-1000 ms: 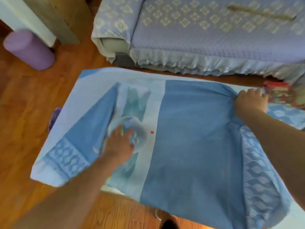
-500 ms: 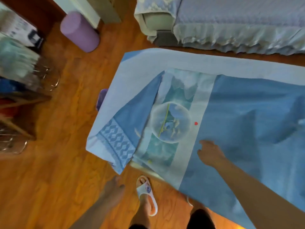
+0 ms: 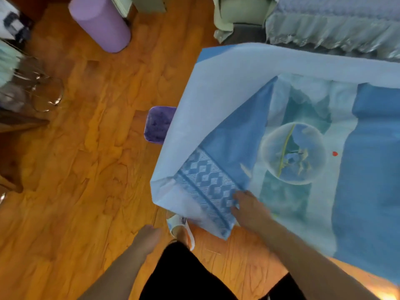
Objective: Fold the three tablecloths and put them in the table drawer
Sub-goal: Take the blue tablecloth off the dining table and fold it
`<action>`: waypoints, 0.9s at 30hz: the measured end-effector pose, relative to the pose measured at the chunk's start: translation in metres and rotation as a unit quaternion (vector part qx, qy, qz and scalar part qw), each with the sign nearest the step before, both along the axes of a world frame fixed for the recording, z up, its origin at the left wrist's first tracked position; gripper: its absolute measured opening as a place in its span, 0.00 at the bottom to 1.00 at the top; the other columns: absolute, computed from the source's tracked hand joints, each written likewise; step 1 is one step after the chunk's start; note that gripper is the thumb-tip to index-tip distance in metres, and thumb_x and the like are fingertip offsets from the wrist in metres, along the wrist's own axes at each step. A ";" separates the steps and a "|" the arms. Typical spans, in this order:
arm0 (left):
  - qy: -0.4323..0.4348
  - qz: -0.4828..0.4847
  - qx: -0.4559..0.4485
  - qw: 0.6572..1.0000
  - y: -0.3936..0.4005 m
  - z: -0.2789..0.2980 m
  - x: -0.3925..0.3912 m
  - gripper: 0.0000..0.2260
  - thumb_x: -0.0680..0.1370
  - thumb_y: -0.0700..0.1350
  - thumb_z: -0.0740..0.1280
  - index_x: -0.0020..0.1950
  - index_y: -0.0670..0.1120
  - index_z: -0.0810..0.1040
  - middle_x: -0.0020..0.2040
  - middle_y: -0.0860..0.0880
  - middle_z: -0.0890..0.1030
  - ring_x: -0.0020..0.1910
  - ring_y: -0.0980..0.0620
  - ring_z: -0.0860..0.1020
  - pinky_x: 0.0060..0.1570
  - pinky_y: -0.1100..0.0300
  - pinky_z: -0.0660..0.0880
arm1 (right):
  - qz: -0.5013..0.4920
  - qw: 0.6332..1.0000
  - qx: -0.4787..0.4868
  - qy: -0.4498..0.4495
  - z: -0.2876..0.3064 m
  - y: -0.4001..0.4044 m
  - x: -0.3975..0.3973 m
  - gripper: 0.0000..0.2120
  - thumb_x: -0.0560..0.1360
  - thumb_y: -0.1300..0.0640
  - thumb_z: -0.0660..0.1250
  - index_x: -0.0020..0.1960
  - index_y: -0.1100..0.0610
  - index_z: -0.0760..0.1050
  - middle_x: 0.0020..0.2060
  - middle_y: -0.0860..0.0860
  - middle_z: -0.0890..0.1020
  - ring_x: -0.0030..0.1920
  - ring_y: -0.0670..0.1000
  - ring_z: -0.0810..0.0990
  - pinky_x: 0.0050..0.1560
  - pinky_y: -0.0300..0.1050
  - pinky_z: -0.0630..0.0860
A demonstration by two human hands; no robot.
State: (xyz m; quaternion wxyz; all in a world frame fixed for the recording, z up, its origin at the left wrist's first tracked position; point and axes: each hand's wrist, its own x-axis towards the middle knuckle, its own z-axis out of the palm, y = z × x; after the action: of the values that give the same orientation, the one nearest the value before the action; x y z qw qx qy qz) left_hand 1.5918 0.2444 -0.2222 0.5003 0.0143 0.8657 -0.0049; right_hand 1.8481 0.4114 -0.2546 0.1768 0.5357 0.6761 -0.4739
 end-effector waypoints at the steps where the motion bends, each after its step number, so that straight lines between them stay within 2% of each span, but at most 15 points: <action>1: -0.014 0.032 0.030 0.999 0.005 -0.009 -0.026 0.08 0.76 0.47 0.63 0.39 0.46 0.68 0.41 0.42 0.70 0.39 0.46 0.70 0.43 0.53 0.69 | -0.041 0.999 0.029 -0.007 -0.007 -0.019 -0.030 0.22 0.77 0.54 0.65 0.70 0.54 0.69 0.68 0.56 0.71 0.67 0.61 0.73 0.66 0.51 0.69; 3: -0.070 0.067 0.067 0.993 0.011 -0.020 -0.063 0.10 0.82 0.41 0.63 0.41 0.46 0.71 0.39 0.44 0.71 0.35 0.48 0.71 0.34 0.58 0.72 | -0.180 0.978 0.085 -0.061 -0.018 -0.059 -0.078 0.30 0.74 0.56 0.68 0.74 0.56 0.63 0.71 0.58 0.64 0.69 0.63 0.66 0.69 0.56 0.64; 5: -0.117 0.083 0.127 0.982 0.018 -0.023 -0.090 0.11 0.84 0.39 0.62 0.43 0.49 0.72 0.39 0.47 0.73 0.36 0.51 0.71 0.31 0.62 0.70 | -0.386 0.909 0.086 -0.131 -0.031 -0.092 -0.103 0.35 0.72 0.54 0.69 0.76 0.55 0.60 0.72 0.59 0.62 0.71 0.63 0.62 0.70 0.58 0.61; 7: -0.152 0.084 0.172 0.970 0.020 -0.024 -0.108 0.07 0.84 0.41 0.63 0.48 0.51 0.76 0.43 0.47 0.78 0.40 0.51 0.75 0.37 0.59 0.72 | -0.521 0.834 0.032 -0.179 -0.046 -0.118 -0.109 0.41 0.67 0.49 0.72 0.75 0.58 0.60 0.69 0.63 0.67 0.69 0.65 0.66 0.69 0.60 0.65; 8: -0.159 0.067 0.178 0.969 0.019 -0.023 -0.115 0.06 0.84 0.43 0.63 0.50 0.51 0.78 0.46 0.46 0.80 0.42 0.51 0.77 0.38 0.58 0.74 | -0.560 0.810 0.013 -0.172 -0.058 -0.129 -0.106 0.44 0.63 0.48 0.72 0.74 0.59 0.59 0.66 0.63 0.72 0.67 0.65 0.71 0.66 0.62 0.69; 10: -0.167 0.007 0.182 0.969 0.009 -0.029 -0.123 0.07 0.83 0.42 0.63 0.53 0.50 0.80 0.53 0.42 0.81 0.43 0.50 0.80 0.36 0.60 0.75 | -0.613 0.779 -0.019 -0.131 -0.073 -0.144 -0.097 0.43 0.65 0.53 0.75 0.74 0.58 0.59 0.58 0.61 0.79 0.59 0.63 0.79 0.59 0.62 0.76; 12: -0.162 -0.060 0.168 0.970 -0.004 -0.026 -0.124 0.07 0.83 0.43 0.63 0.49 0.51 0.79 0.54 0.41 0.82 0.48 0.45 0.82 0.45 0.55 0.78 | -0.623 0.775 -0.029 -0.102 -0.082 -0.146 -0.085 0.38 0.68 0.59 0.74 0.74 0.58 0.63 0.53 0.57 0.81 0.52 0.60 0.82 0.55 0.59 0.78; 14: -0.176 -0.124 0.150 0.965 -0.020 -0.020 -0.120 0.06 0.82 0.44 0.63 0.51 0.52 0.79 0.52 0.45 0.83 0.52 0.47 0.82 0.55 0.52 0.78 | -0.626 0.773 -0.003 -0.101 -0.057 -0.135 -0.095 0.29 0.67 0.54 0.71 0.67 0.59 0.72 0.49 0.55 0.83 0.48 0.61 0.83 0.51 0.60 0.81; 15: -0.192 -0.152 0.148 0.958 -0.027 -0.016 -0.117 0.05 0.82 0.44 0.63 0.52 0.50 0.78 0.52 0.47 0.82 0.53 0.49 0.81 0.55 0.55 0.77 | -0.624 0.776 0.004 -0.093 -0.053 -0.135 -0.096 0.24 0.68 0.54 0.70 0.63 0.58 0.74 0.48 0.55 0.83 0.47 0.61 0.83 0.48 0.60 0.82; 17: -0.225 -0.224 0.143 0.938 -0.041 -0.007 -0.109 0.04 0.83 0.43 0.63 0.56 0.48 0.76 0.55 0.50 0.80 0.54 0.53 0.78 0.49 0.68 0.73 | -0.619 0.781 0.014 -0.082 -0.009 -0.134 -0.121 0.12 0.74 0.59 0.68 0.58 0.57 0.74 0.46 0.56 0.83 0.44 0.58 0.83 0.43 0.56 0.82; 19: -0.238 -0.271 0.142 0.922 -0.055 0.001 -0.098 0.16 0.80 0.48 0.66 0.68 0.48 0.72 0.64 0.48 0.77 0.59 0.53 0.76 0.51 0.66 0.73 | -0.615 0.786 0.017 -0.056 0.039 -0.141 -0.150 0.10 0.76 0.62 0.69 0.57 0.57 0.74 0.45 0.55 0.83 0.43 0.57 0.83 0.44 0.55 0.82; 21: -0.192 -0.316 0.170 0.914 -0.058 0.015 -0.083 0.35 0.76 0.57 0.69 0.79 0.54 0.58 0.72 0.47 0.70 0.67 0.49 0.73 0.62 0.55 0.73 | -0.599 0.800 0.004 -0.017 0.076 -0.146 -0.177 0.10 0.77 0.61 0.70 0.57 0.54 0.74 0.45 0.54 0.84 0.44 0.56 0.84 0.46 0.53 0.82; 23: -0.151 -0.328 0.227 0.905 -0.051 0.028 -0.069 0.45 0.73 0.60 0.72 0.81 0.59 0.47 0.77 0.48 0.61 0.74 0.47 0.67 0.69 0.51 0.70 | -0.578 0.816 -0.019 -0.003 0.097 -0.151 -0.203 0.11 0.75 0.59 0.70 0.56 0.53 0.75 0.43 0.52 0.85 0.43 0.54 0.85 0.46 0.53 0.83; 25: -0.156 -0.309 0.265 0.900 -0.038 0.038 -0.058 0.44 0.76 0.56 0.72 0.82 0.56 0.46 0.76 0.48 0.58 0.76 0.50 0.64 0.70 0.55 0.66 | -0.571 0.820 -0.036 0.009 0.106 -0.150 -0.226 0.12 0.72 0.57 0.70 0.55 0.54 0.76 0.42 0.52 0.85 0.42 0.55 0.85 0.48 0.56 0.83; 27: -0.136 -0.271 0.281 0.911 -0.026 0.038 -0.056 0.32 0.78 0.51 0.70 0.78 0.54 0.59 0.72 0.49 0.67 0.72 0.50 0.69 0.70 0.56 0.68 | -0.566 0.823 -0.046 0.014 0.110 -0.143 -0.239 0.12 0.69 0.56 0.69 0.52 0.54 0.77 0.39 0.53 0.85 0.42 0.56 0.86 0.49 0.58 0.83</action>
State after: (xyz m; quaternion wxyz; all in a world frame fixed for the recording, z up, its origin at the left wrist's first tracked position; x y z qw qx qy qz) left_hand 1.5357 0.2181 -0.1846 0.5679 0.3888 0.7178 0.1056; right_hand 1.6094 0.2688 -0.1448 -0.1075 0.8086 0.2343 -0.5289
